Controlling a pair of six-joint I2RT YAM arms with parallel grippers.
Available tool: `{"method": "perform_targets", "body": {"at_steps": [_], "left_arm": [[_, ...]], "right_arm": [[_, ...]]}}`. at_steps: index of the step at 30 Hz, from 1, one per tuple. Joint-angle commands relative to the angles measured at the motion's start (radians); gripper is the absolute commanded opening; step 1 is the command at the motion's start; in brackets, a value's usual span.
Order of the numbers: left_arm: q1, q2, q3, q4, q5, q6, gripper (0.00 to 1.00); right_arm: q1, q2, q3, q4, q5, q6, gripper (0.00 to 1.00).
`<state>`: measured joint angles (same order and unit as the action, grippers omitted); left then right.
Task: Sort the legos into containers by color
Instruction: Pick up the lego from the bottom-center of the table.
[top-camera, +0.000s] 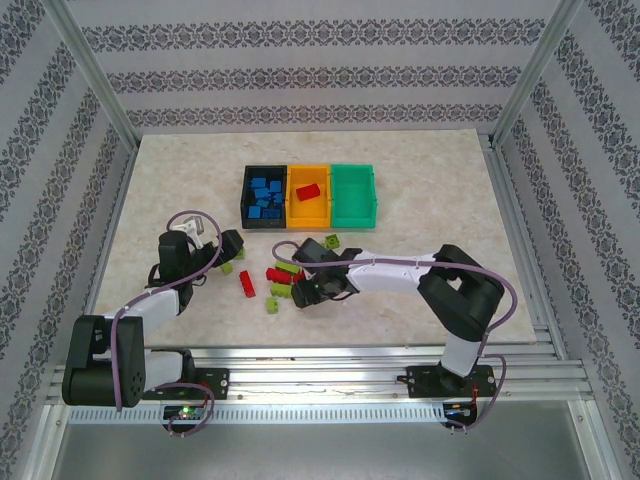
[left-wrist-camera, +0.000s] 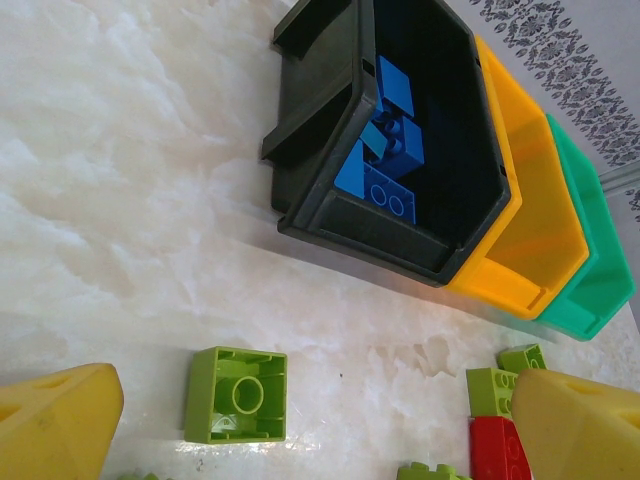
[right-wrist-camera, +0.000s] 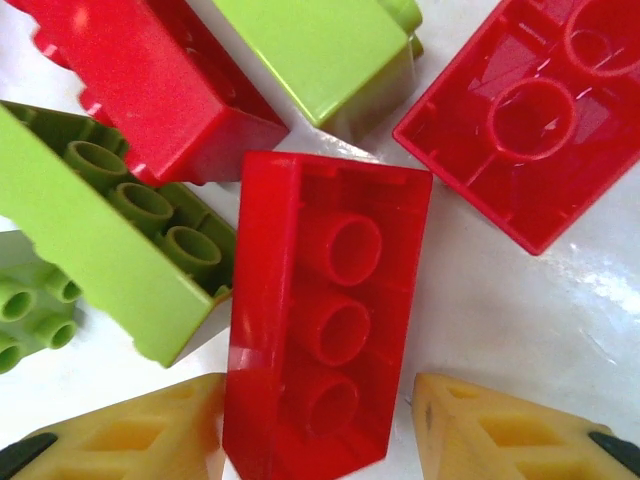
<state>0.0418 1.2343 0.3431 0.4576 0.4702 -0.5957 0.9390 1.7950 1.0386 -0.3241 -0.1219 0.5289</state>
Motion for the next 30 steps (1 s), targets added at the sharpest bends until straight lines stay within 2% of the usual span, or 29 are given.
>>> {"method": "perform_targets", "body": {"at_steps": [1,10,23,30], "left_arm": [[0.015,-0.011,0.004,0.025,0.002,0.005,1.0],[0.015,-0.004,0.004,0.029,0.001,0.005,1.0],[0.015,0.006,0.0,0.051,0.011,-0.009,1.0],[0.015,0.011,-0.008,0.064,0.01,-0.015,1.0]], "right_arm": [[0.012,0.02,0.025,0.005,-0.005,0.017,0.5],[0.012,0.0,0.008,0.008,0.007,0.014,0.38],[0.02,-0.048,0.044,-0.005,0.004,0.01,0.37],[0.002,-0.098,0.1,-0.041,0.042,-0.051,0.37]]}}
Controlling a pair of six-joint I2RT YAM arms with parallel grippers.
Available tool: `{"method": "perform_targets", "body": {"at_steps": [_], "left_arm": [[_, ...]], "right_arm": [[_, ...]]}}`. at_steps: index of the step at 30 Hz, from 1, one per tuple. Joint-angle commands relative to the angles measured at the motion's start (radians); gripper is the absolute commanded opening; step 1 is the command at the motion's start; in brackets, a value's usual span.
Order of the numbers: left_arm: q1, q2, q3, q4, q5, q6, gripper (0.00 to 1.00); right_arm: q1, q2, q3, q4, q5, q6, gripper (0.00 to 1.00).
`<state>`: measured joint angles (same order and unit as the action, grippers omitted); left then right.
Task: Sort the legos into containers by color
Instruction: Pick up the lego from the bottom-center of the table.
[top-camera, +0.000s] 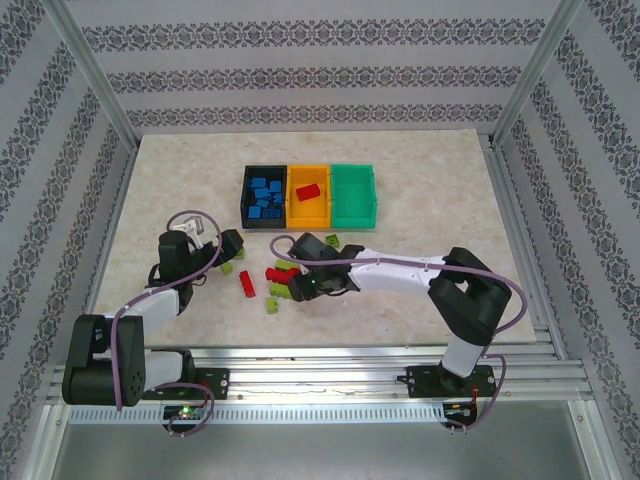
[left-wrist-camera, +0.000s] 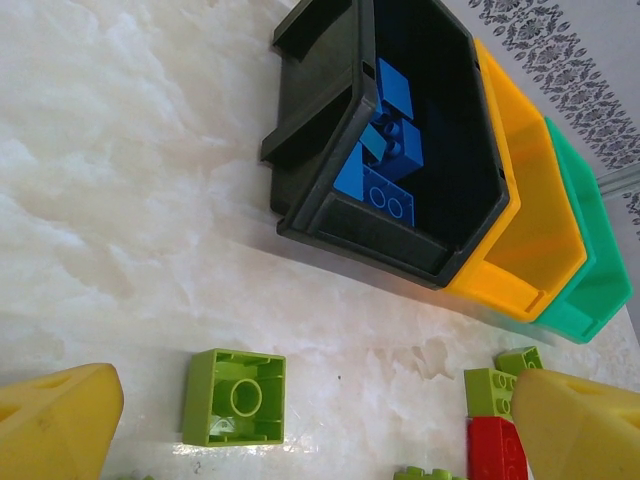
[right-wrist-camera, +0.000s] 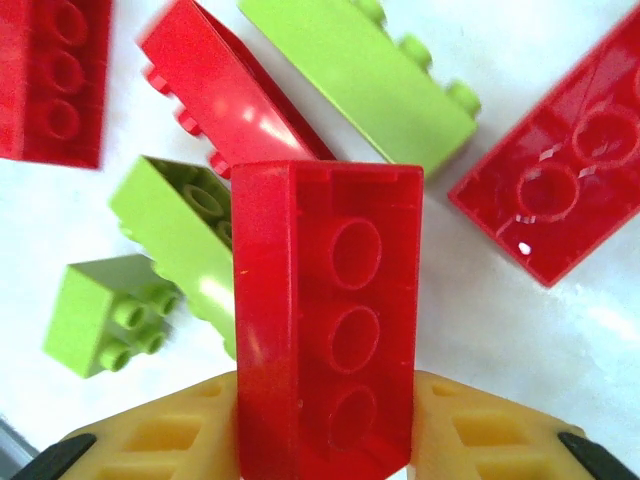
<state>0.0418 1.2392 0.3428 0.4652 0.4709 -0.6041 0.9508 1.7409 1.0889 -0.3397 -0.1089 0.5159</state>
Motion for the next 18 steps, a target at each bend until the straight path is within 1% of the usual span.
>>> {"method": "perform_targets", "body": {"at_steps": [1,5,9,14,18], "left_arm": [[0.015,0.006,-0.008,0.058,0.009,-0.006,1.0],[0.015,0.013,-0.007,0.067,0.015,-0.013,1.0],[0.015,0.018,-0.008,0.067,0.013,-0.011,1.0],[0.015,0.05,-0.007,0.09,0.018,-0.017,1.0],[0.015,0.064,-0.007,0.103,0.032,-0.029,1.0]], "right_arm": [[-0.016,-0.047,0.06,-0.027,0.03,-0.045,0.37],[-0.056,-0.073,0.093,-0.019,0.049,-0.066,0.37],[-0.13,-0.077,0.13,0.002,0.038,-0.066,0.37],[-0.215,-0.029,0.222,-0.004,0.049,-0.081,0.38],[-0.286,0.053,0.33,-0.023,0.038,-0.108,0.38]]}}
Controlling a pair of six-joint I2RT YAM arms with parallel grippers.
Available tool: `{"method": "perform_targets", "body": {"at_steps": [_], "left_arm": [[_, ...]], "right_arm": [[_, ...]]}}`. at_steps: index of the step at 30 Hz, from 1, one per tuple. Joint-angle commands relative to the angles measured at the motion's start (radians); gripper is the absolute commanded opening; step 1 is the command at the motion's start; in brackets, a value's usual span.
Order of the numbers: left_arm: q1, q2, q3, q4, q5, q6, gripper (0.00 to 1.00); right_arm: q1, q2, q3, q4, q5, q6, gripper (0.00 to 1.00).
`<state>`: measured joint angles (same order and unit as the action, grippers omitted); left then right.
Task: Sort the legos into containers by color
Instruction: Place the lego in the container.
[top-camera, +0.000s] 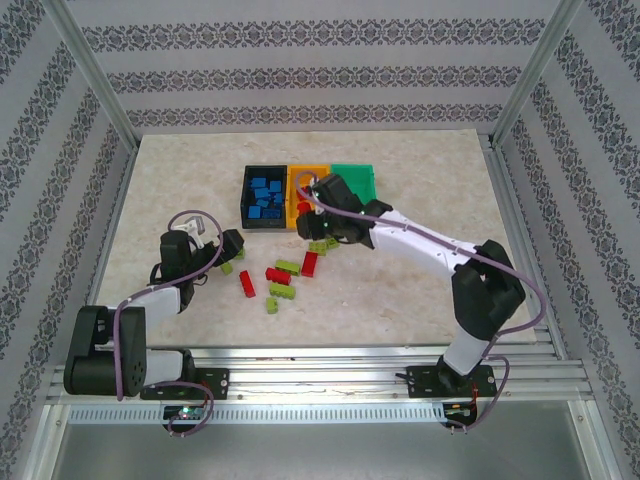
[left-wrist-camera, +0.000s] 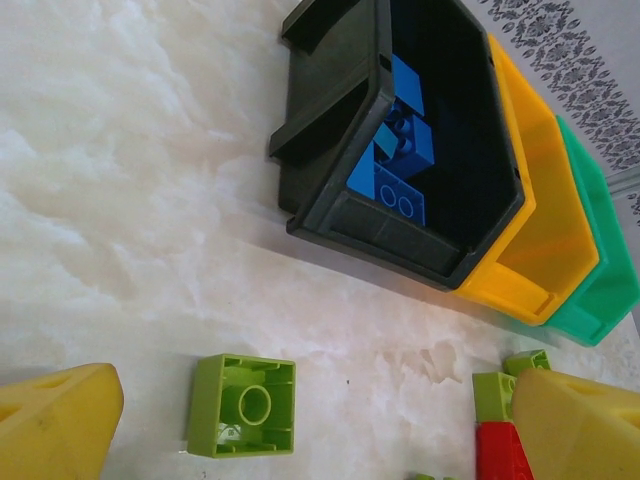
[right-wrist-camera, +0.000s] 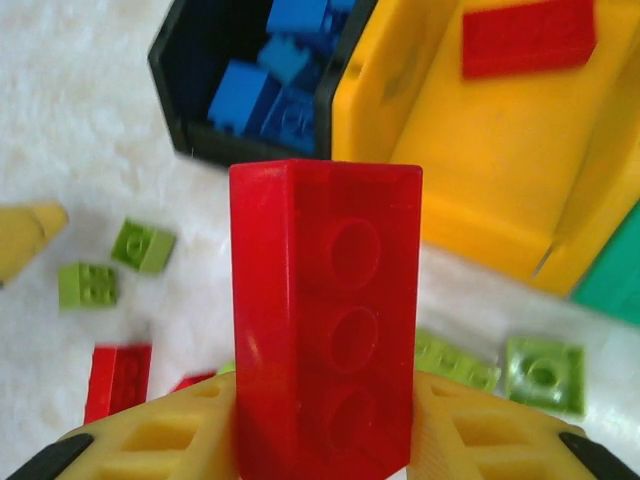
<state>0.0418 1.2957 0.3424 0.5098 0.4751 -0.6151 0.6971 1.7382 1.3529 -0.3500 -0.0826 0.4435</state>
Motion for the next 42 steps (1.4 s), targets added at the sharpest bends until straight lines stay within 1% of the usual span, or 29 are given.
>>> {"method": "perform_targets", "body": {"at_steps": [1,3,6,7,10,15,21,26,31,35,38,42], "left_arm": [[0.015,0.008,-0.006,0.059,0.028,-0.018,1.0],[0.015,0.008,-0.004,0.055,0.028,-0.016,1.0],[0.015,-0.005,0.001,0.041,0.032,-0.012,1.0],[0.015,-0.011,0.004,0.034,0.032,-0.009,1.0],[0.015,-0.036,0.004,0.011,0.023,0.0,1.0],[0.015,-0.062,0.003,-0.005,0.015,0.007,1.0],[0.015,-0.059,0.003,0.001,0.02,0.002,1.0],[0.015,-0.057,0.003,0.003,0.02,0.002,1.0],[0.015,-0.057,0.002,0.001,0.015,0.005,1.0],[0.015,-0.051,0.003,0.002,0.017,0.005,1.0],[0.015,-0.05,0.004,0.003,0.018,0.005,1.0],[0.015,-0.05,0.003,0.003,0.016,0.005,1.0]], "right_arm": [[-0.047,0.08,0.093,-0.02,-0.001,-0.038,0.38],[-0.079,0.132,0.156,-0.029,-0.015,-0.046,0.4],[-0.111,0.198,0.246,-0.063,-0.023,-0.048,0.5],[-0.118,0.212,0.267,-0.07,-0.025,-0.049,0.52],[-0.128,0.227,0.296,-0.074,-0.047,-0.043,0.53],[-0.103,0.188,0.235,-0.05,-0.066,-0.042,0.53],[-0.046,0.112,0.129,-0.05,-0.054,-0.066,0.53],[0.005,0.068,0.048,-0.056,-0.081,-0.093,0.53],[0.074,0.06,0.0,-0.072,-0.047,-0.162,0.52],[0.125,0.078,-0.008,-0.087,-0.054,-0.205,0.52],[0.14,0.093,-0.013,-0.101,-0.036,-0.209,0.51],[0.141,0.087,-0.053,-0.091,0.004,-0.159,0.51]]}}
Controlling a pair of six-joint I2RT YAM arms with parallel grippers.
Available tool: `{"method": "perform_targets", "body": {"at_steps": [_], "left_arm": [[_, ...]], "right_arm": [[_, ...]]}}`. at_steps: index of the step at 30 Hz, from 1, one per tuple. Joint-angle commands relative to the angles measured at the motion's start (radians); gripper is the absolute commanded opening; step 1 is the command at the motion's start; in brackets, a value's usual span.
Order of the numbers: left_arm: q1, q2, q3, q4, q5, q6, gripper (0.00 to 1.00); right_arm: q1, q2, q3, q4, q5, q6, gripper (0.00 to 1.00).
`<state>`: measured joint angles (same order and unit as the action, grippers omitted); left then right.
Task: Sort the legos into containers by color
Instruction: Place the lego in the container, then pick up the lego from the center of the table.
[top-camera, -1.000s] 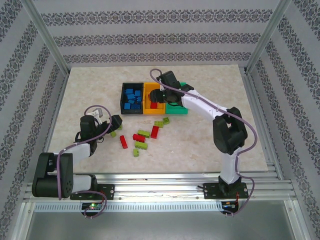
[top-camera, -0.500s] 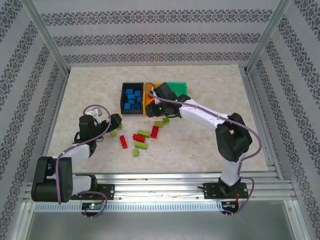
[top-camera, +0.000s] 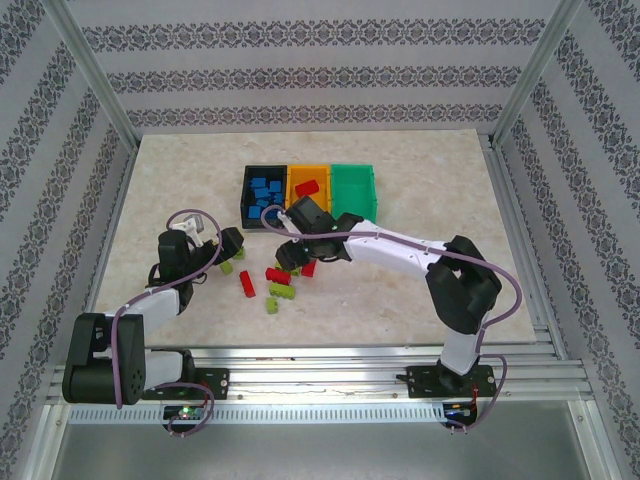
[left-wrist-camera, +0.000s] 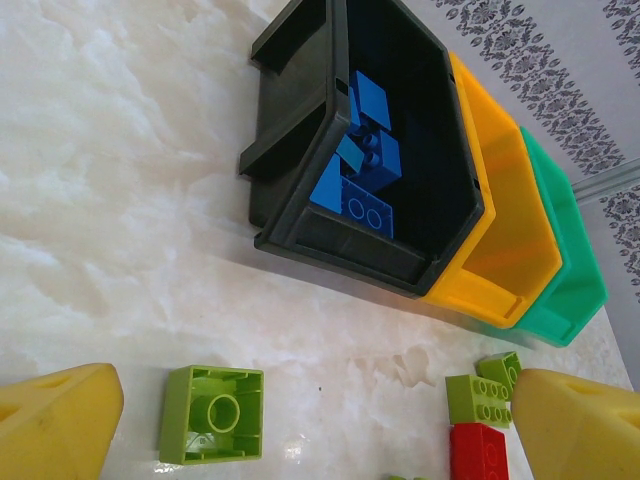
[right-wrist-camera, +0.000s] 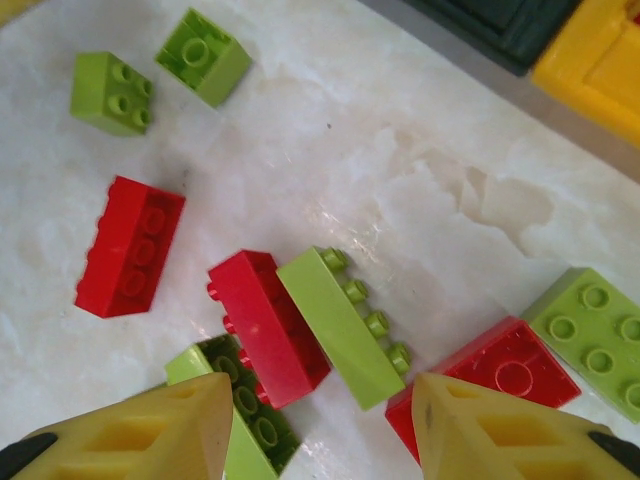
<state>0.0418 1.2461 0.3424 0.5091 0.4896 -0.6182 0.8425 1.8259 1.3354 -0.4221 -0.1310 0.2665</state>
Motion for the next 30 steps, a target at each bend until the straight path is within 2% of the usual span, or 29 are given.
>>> {"method": "perform_targets", "body": {"at_steps": [1,5,14,30], "left_arm": [[0.015,0.001,0.004,0.003,0.002,0.008,1.0],[0.015,0.001,0.004,0.005,0.006,0.007,1.0],[0.015,-0.003,0.002,0.003,0.002,0.008,1.0],[0.015,-0.029,0.003,-0.013,0.0,0.01,1.0]], "right_arm": [[-0.005,-0.004,-0.044,-0.017,0.067,0.032,0.51],[-0.012,-0.003,-0.079,-0.028,0.172,0.083,0.51],[-0.021,-0.027,-0.176,0.101,0.18,0.2,0.51],[0.002,0.002,-0.217,0.248,0.293,0.457,0.51]]}}
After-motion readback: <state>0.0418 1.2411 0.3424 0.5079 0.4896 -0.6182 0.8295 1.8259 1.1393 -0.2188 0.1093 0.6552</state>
